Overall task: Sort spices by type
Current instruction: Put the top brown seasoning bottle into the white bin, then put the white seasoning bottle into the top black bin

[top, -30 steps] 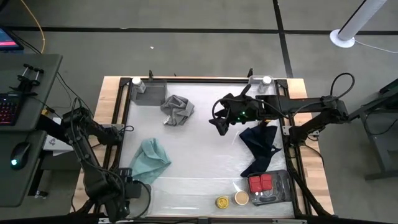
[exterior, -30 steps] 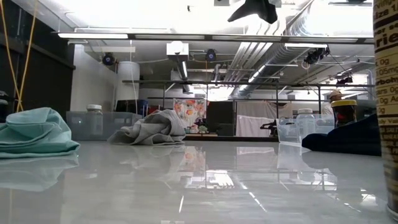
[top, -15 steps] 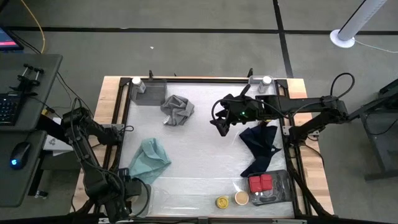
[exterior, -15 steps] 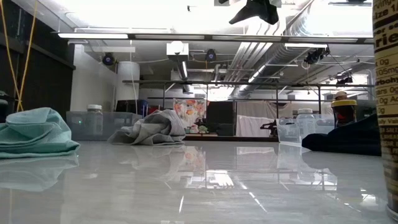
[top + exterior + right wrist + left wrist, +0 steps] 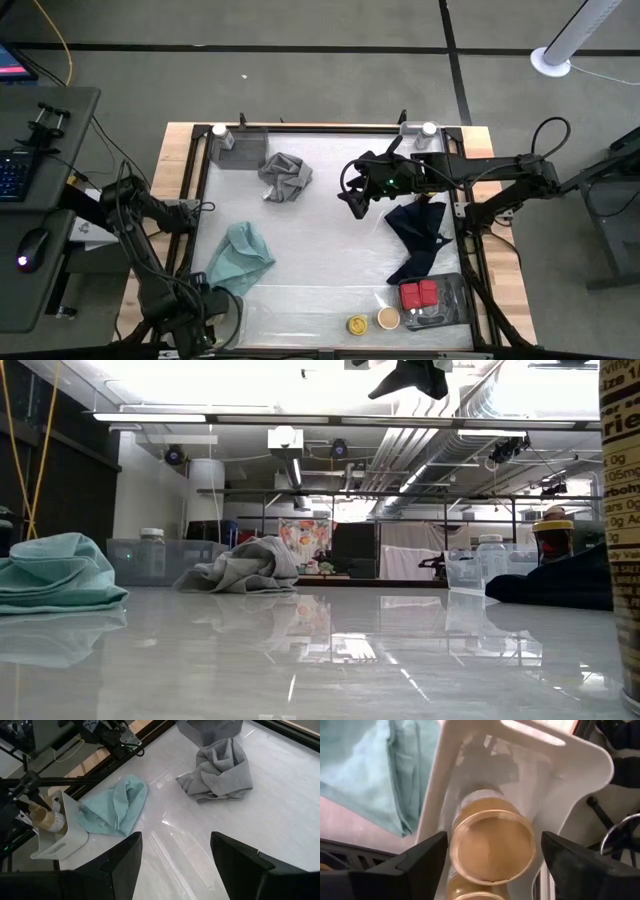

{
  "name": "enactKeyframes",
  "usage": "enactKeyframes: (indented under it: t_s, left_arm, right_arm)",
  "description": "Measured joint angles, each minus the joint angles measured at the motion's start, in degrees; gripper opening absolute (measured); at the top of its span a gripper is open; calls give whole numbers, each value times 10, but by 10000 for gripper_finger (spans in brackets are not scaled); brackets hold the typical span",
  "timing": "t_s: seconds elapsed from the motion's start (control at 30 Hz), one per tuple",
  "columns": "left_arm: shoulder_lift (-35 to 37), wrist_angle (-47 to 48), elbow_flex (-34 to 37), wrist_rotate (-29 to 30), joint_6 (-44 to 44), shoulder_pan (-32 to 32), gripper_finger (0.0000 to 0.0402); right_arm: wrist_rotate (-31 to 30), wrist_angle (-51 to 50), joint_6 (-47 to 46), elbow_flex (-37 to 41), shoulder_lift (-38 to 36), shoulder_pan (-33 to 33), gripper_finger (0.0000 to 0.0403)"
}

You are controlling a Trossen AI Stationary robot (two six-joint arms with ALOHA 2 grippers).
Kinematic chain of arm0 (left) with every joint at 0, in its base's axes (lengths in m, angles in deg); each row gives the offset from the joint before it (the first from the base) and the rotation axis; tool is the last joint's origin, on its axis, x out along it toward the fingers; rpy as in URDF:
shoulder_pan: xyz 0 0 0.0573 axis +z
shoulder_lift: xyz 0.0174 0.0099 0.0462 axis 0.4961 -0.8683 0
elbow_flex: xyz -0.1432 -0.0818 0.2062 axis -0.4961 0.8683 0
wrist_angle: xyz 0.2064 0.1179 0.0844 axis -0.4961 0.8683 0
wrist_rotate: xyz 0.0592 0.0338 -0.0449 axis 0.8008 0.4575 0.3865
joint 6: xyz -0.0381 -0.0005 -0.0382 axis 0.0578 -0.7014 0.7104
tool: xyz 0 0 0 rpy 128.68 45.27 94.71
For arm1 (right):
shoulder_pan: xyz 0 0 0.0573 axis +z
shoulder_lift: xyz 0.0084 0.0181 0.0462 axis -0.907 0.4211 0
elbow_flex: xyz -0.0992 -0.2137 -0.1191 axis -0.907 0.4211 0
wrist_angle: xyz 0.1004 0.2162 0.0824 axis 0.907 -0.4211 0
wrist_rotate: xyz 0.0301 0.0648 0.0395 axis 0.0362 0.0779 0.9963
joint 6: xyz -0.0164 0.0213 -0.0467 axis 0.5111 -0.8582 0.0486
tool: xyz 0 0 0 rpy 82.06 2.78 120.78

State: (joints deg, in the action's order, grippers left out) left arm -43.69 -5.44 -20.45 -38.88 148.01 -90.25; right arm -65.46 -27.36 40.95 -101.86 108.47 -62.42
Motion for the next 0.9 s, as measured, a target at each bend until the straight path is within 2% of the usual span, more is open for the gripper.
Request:
enactKeyframes:
  t_s: [0.37, 0.6, 0.7, 0.9]
  left_arm:
    - [-6, 6, -3, -56, -3, 5, 324]
    - [-6, 67, -58, -48, -57, 18, 324]
    - [-6, 106, -98, -19, -87, 34, 324]
    - [-5, 153, -183, 116, -173, 109, 324]
  right_arm:
    - [5, -5, 0, 0, 0, 0, 233]
    - [5, -5, 6, 0, 0, 0, 233]
    - [11, -6, 15, 0, -2, 0, 233]
    - [12, -13, 15, 0, -12, 0, 233]
